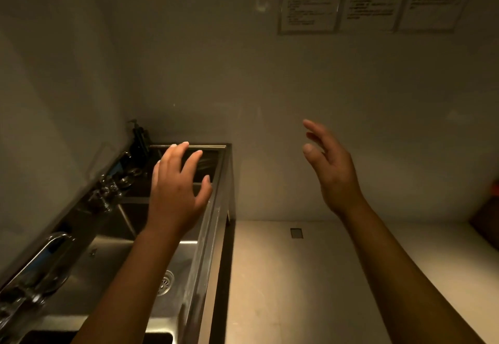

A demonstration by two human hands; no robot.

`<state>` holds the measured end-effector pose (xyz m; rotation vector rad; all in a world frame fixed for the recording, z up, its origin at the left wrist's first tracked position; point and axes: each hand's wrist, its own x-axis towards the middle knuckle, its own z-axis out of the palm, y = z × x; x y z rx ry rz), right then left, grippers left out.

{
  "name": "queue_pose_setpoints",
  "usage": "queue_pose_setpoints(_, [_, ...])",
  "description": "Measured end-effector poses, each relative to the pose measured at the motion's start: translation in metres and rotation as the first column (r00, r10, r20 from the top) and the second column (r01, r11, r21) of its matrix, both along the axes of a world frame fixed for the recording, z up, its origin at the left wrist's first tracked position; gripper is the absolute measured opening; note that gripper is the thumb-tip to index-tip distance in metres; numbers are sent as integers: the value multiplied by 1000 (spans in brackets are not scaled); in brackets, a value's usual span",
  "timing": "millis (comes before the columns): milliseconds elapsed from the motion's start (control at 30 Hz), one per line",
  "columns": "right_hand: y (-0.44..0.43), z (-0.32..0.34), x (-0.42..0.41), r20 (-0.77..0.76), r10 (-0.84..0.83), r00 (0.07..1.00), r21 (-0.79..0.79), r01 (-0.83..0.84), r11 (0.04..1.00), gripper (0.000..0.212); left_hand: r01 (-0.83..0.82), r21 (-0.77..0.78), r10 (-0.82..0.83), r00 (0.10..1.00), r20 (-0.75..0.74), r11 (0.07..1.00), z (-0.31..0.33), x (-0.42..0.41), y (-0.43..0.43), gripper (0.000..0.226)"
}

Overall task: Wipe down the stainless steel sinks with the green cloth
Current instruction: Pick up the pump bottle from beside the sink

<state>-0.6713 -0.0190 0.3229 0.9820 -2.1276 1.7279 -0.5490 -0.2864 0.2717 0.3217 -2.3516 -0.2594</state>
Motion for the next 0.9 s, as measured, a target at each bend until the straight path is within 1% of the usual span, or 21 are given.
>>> queue_pose_setpoints(333, [-32, 1, -64, -7, -101, 995, 3, 101, 995, 51, 98, 56, -101, 994, 42, 994, -5, -91, -44, 57])
queue_pose_setpoints(533, [-38, 1, -109, -5, -128, 992, -34, 128, 991, 51, 131, 44, -132, 990, 39, 990, -13, -145, -50, 57])
queue_pose_setpoints(700, [-43, -9, -160, 3, -118, 993, -61, 118, 991, 49, 126, 22, -127, 990, 57, 992, -20, -191, -56, 58])
queue_pose_setpoints(900, [-59, -13, -249, 4, -66, 998, -88, 67, 994, 50, 61, -9, -60, 997, 58, 998, -17, -262, -69, 57])
